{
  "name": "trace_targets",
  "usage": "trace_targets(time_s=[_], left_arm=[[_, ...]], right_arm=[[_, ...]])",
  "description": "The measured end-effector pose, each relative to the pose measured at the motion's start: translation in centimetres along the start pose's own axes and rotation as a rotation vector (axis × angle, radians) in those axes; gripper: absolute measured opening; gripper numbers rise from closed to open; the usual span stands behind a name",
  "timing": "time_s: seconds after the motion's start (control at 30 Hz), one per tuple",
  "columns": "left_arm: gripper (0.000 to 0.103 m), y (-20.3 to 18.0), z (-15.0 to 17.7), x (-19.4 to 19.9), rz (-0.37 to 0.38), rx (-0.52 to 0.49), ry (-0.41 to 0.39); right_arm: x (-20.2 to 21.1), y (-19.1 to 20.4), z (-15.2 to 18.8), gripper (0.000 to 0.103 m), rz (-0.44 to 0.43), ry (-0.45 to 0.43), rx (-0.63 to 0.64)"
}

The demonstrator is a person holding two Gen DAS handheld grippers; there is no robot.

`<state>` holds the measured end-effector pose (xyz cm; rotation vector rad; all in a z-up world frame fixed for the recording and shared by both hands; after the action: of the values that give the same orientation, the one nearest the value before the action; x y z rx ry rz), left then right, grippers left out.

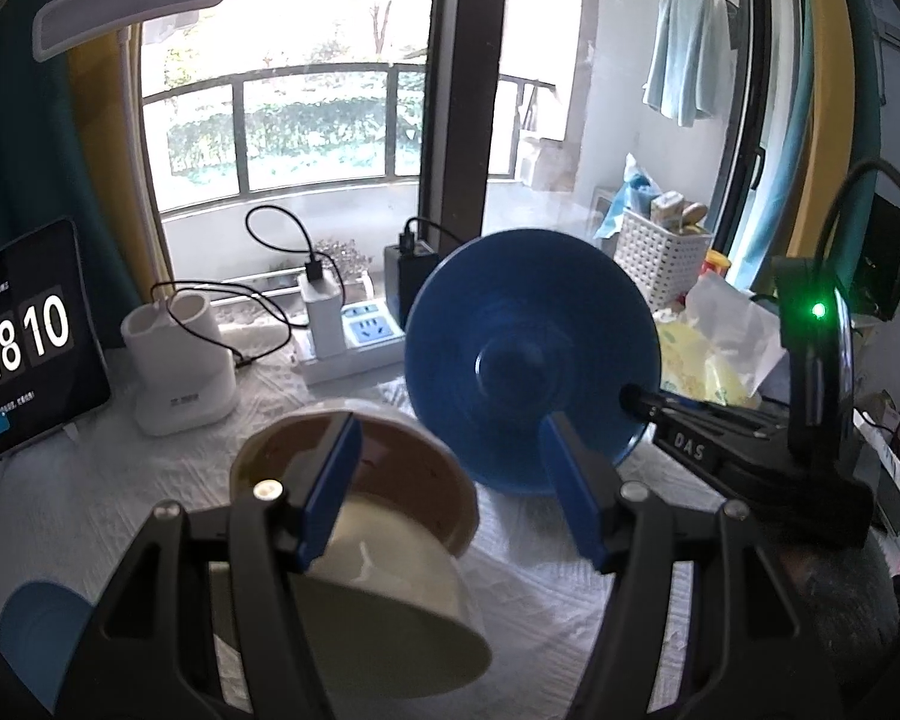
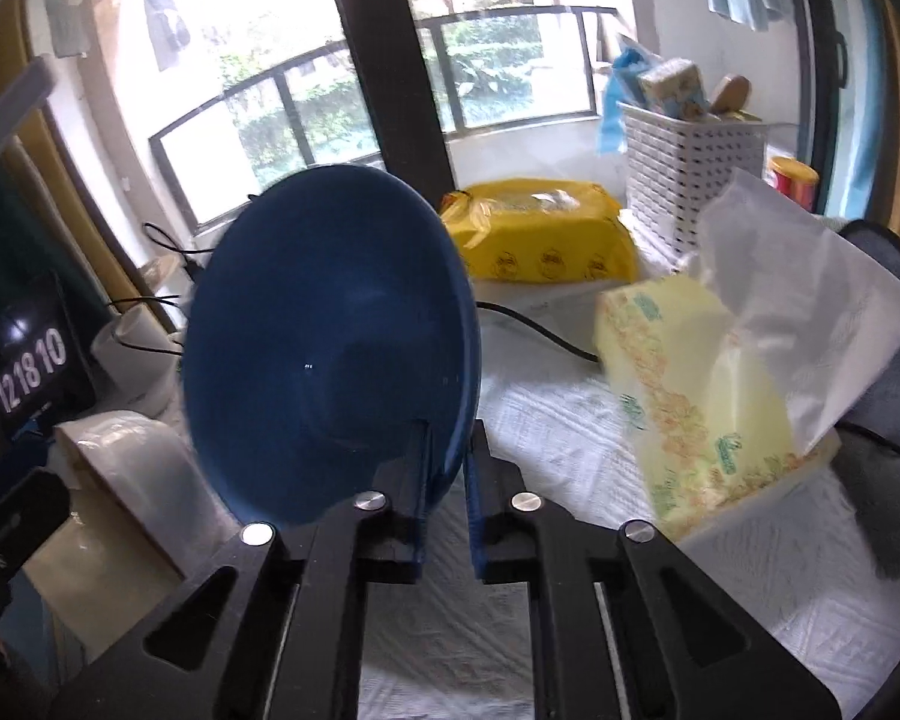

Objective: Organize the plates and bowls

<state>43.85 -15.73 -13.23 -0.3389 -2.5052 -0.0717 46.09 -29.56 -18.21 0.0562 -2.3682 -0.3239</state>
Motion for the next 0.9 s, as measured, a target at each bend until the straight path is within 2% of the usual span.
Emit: trace_targets(time_s=[0.2,0.47,0.9], left_arm=[[0.064,-1.4,0.0,-0.1,0.018,-0.017,0.005],[0.064,-4.4,0.1,0.0,0.048,-0.048,0.009],[0.064,-9.0,1.2,-2.6,0.062,-0.11,0.038]], right_arm=[[1.7,-1.2,-0.1,0.007,0.021,-0.016,0.015],[4.3,-4.1,1.5,0.007,0.045,-0.004,0.019],[6.9,-8.5,3.2,0.01,0.054,0.003,0.019]])
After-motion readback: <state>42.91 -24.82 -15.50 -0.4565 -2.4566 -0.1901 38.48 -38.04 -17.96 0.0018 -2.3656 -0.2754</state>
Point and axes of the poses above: each gripper's, at about its wrist camera, not at the fingertips, and x roughly against the way its jaws point, y to its left, z to its underside, the point moved 10 cm from there along -x, roughly the way its jaws point, and after that the axes turned 4 degrees about -x, right-handed, at the moved point
